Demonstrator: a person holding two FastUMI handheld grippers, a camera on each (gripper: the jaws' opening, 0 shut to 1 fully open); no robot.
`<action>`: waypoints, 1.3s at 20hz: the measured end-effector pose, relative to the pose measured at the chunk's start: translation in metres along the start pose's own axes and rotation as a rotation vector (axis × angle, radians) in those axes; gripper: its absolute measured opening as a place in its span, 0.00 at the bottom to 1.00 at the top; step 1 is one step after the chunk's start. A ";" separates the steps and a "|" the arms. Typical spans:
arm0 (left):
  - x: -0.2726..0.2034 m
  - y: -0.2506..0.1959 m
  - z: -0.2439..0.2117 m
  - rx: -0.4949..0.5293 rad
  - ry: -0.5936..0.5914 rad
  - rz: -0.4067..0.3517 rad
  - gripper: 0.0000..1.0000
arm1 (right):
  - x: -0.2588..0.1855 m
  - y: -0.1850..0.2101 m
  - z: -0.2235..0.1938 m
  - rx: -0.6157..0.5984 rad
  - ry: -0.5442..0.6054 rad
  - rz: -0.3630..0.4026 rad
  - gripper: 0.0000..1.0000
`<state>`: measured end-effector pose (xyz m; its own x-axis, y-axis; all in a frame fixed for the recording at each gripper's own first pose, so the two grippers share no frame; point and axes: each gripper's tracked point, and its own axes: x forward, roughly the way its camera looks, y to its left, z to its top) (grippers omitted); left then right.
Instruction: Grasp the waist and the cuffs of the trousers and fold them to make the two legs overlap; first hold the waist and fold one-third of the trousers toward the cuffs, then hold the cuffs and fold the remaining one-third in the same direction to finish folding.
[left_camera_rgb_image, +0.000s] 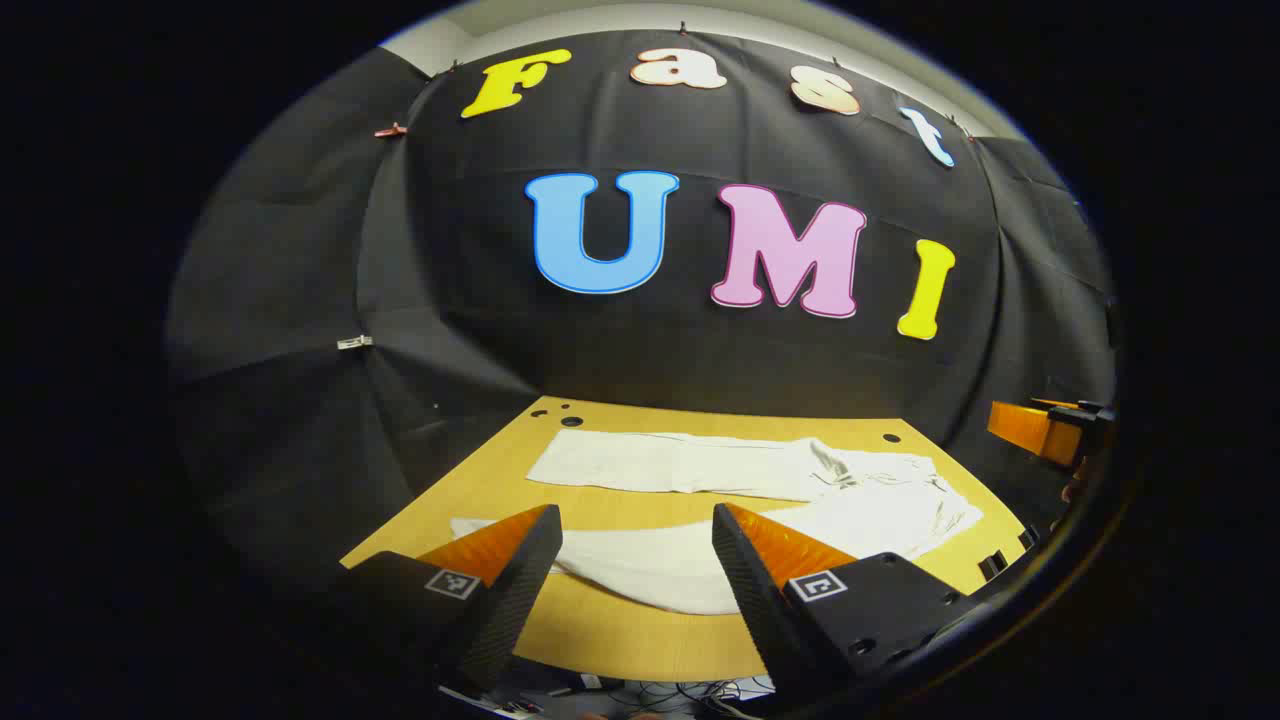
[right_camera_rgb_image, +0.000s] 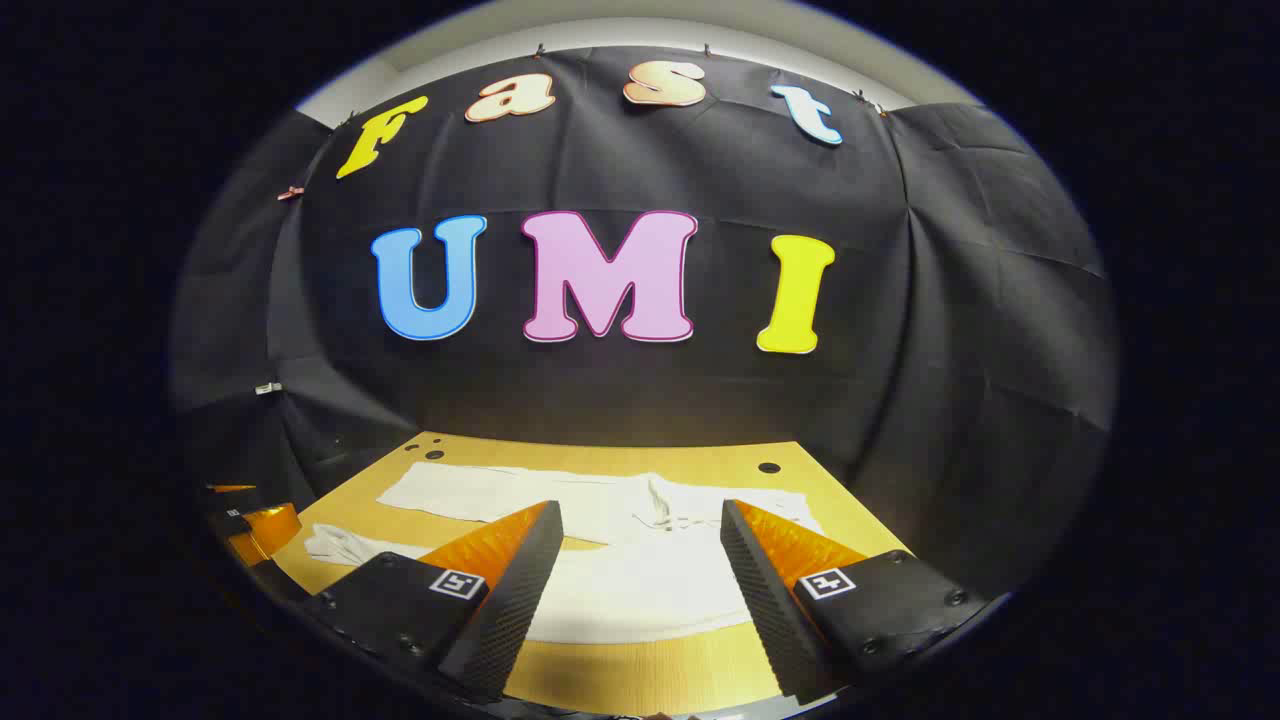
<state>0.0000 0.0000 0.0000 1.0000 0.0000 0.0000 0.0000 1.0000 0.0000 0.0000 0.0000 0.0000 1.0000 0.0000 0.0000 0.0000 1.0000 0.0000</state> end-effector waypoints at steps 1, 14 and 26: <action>0.002 -0.005 0.001 0.007 0.003 -0.006 0.96 | 0.002 -0.006 -0.002 0.000 0.005 -0.008 0.98; 0.039 -0.046 0.010 0.037 -0.006 -0.064 0.96 | 0.035 -0.062 -0.005 -0.057 -0.014 -0.029 0.98; 0.075 -0.035 0.011 0.039 0.011 0.005 0.96 | 0.088 -0.108 -0.031 -0.407 0.016 0.043 0.98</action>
<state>0.0751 -0.0349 0.0111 0.9999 0.0050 -0.0113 -0.0046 0.9992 0.0388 0.0876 -0.1080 -0.0314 0.9990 0.0385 -0.0247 -0.0451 0.9173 -0.3956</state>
